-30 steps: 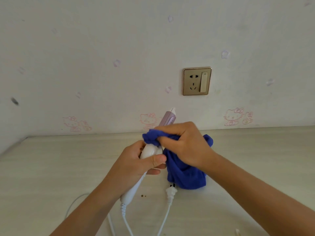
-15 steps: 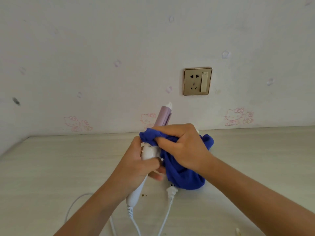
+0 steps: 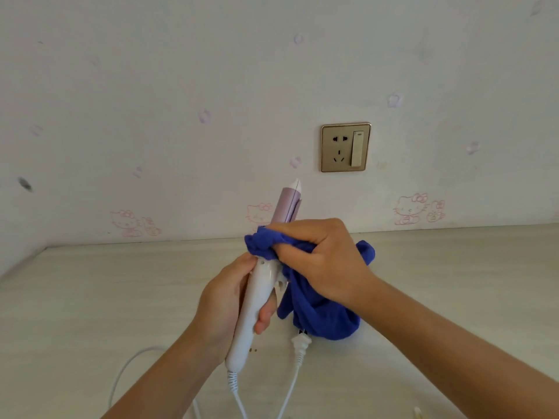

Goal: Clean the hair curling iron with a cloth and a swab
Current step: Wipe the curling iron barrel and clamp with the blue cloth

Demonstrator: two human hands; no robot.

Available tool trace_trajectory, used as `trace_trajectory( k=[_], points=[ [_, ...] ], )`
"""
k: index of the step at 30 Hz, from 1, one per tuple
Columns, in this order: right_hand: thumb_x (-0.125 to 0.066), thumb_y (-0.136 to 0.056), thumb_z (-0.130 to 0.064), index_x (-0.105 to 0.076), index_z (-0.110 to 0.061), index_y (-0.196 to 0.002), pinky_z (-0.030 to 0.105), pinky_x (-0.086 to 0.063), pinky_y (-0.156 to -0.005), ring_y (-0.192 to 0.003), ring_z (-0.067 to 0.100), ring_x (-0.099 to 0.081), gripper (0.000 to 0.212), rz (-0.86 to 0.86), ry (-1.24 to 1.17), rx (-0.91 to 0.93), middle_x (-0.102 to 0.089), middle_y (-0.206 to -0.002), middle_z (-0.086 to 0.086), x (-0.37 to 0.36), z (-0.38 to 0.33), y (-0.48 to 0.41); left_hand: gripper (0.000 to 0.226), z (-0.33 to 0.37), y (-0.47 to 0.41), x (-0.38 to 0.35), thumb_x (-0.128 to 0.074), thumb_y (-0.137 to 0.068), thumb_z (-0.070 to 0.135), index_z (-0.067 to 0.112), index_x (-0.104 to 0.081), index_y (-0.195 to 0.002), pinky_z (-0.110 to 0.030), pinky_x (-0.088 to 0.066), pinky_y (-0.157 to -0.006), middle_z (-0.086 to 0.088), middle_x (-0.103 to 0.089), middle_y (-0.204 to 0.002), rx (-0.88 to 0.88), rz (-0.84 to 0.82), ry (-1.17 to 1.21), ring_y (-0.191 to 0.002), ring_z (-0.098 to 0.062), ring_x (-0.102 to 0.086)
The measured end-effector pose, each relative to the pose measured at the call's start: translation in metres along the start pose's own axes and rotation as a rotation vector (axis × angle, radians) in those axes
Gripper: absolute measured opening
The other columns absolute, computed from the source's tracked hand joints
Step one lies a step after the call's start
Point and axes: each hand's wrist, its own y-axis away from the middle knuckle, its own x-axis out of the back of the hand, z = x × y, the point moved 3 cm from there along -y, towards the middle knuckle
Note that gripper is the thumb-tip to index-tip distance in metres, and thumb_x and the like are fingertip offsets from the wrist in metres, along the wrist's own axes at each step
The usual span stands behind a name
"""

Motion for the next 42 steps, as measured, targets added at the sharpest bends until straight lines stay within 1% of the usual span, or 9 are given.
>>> trace_trajectory(
  k=[4, 7, 12, 17, 25, 28, 31, 38, 42],
  points=[
    [-0.066, -0.095, -0.004, -0.081, -0.023, -0.113, 0.021, -0.056, -0.069, -0.075, 0.013, -0.073, 0.03, 0.132, 0.026, -0.024, -0.08, -0.086, 0.002, 0.018, 0.003, -0.009, 0.037, 0.002, 0.0, 0.0, -0.058, -0.092, 0.034, 0.001, -0.058, -0.108, -0.027, -0.042, -0.041, -0.027, -0.069, -0.094, -0.063, -0.035, 0.037, -0.049, -0.022, -0.049],
    [-0.066, -0.098, -0.005, -0.079, -0.029, -0.113, 0.012, -0.053, -0.069, -0.078, 0.004, -0.073, 0.031, 0.264, -0.001, -0.039, -0.079, -0.091, -0.017, 0.038, 0.002, -0.015, 0.035, 0.001, -0.001, -0.006, -0.061, -0.091, 0.034, 0.009, -0.059, -0.115, -0.027, -0.044, -0.042, -0.031, -0.067, -0.112, -0.095, -0.06, -0.025, -0.05, -0.02, -0.052],
    [-0.064, -0.097, -0.004, -0.08, -0.02, -0.114, 0.014, -0.054, -0.075, -0.08, 0.004, -0.072, 0.028, 0.238, 0.016, -0.028, -0.08, -0.093, -0.007, 0.038, 0.002, -0.014, 0.029, -0.001, -0.001, -0.006, -0.066, -0.089, 0.037, 0.022, -0.061, -0.113, -0.026, -0.042, -0.04, -0.028, -0.066, -0.111, -0.08, -0.072, -0.054, -0.045, -0.018, -0.049],
    [-0.064, -0.094, -0.006, -0.08, -0.024, -0.113, 0.028, -0.062, -0.07, -0.078, 0.012, -0.075, 0.031, -0.029, -0.014, 0.002, -0.08, -0.088, -0.007, -0.002, -0.002, 0.001, 0.035, -0.001, -0.008, 0.002, -0.061, -0.092, 0.035, 0.02, -0.059, -0.123, -0.025, -0.038, -0.037, -0.018, -0.059, -0.079, -0.063, -0.003, -0.02, -0.037, -0.019, -0.044],
    [-0.066, -0.098, -0.005, -0.076, -0.03, -0.115, 0.018, -0.057, -0.077, -0.087, 0.012, -0.075, 0.032, 0.256, 0.05, -0.026, -0.08, -0.1, -0.006, 0.038, -0.004, -0.015, 0.053, -0.008, -0.003, -0.007, -0.04, -0.103, 0.048, 0.005, -0.064, -0.122, -0.023, -0.039, -0.036, -0.04, -0.057, -0.095, -0.067, -0.109, 0.024, -0.035, -0.017, -0.044],
    [-0.065, -0.095, -0.001, -0.081, -0.023, -0.113, 0.025, -0.061, -0.076, -0.077, 0.011, -0.076, 0.033, 0.052, 0.039, -0.056, -0.081, -0.091, -0.006, 0.025, -0.005, -0.01, 0.063, -0.011, -0.003, -0.001, -0.038, -0.104, 0.055, 0.001, -0.07, -0.106, -0.023, -0.037, -0.038, -0.032, -0.049, -0.075, -0.007, -0.117, 0.011, -0.037, -0.018, -0.04],
    [-0.063, -0.094, -0.002, -0.08, -0.02, -0.115, 0.026, -0.062, -0.07, -0.07, 0.013, -0.077, 0.033, -0.171, 0.023, -0.09, -0.081, -0.091, -0.007, 0.006, -0.006, -0.005, 0.048, -0.009, -0.004, 0.004, -0.048, -0.098, 0.05, 0.008, -0.072, -0.097, -0.022, -0.037, -0.035, -0.018, -0.059, -0.083, 0.055, -0.128, 0.173, -0.038, -0.016, -0.043],
    [-0.063, -0.098, -0.006, -0.082, -0.019, -0.108, 0.039, -0.063, -0.066, -0.073, 0.027, -0.074, 0.024, 0.222, 0.087, -0.058, -0.078, -0.087, 0.01, 0.037, -0.004, -0.017, 0.051, -0.013, -0.008, -0.003, -0.066, -0.088, 0.049, 0.009, -0.064, -0.119, -0.022, -0.035, -0.035, -0.015, -0.064, -0.09, 0.061, -0.221, 0.168, -0.038, -0.016, -0.044],
    [-0.063, -0.097, -0.002, -0.081, -0.017, -0.108, 0.031, -0.061, -0.068, -0.077, 0.027, -0.072, 0.026, 0.148, 0.08, -0.033, -0.079, -0.091, 0.01, 0.036, -0.008, -0.016, 0.035, -0.011, -0.012, -0.004, -0.067, -0.086, 0.043, 0.024, -0.069, -0.115, -0.024, -0.034, -0.034, -0.016, -0.064, -0.086, -0.002, -0.207, 0.133, -0.035, -0.018, -0.044]
  ],
)
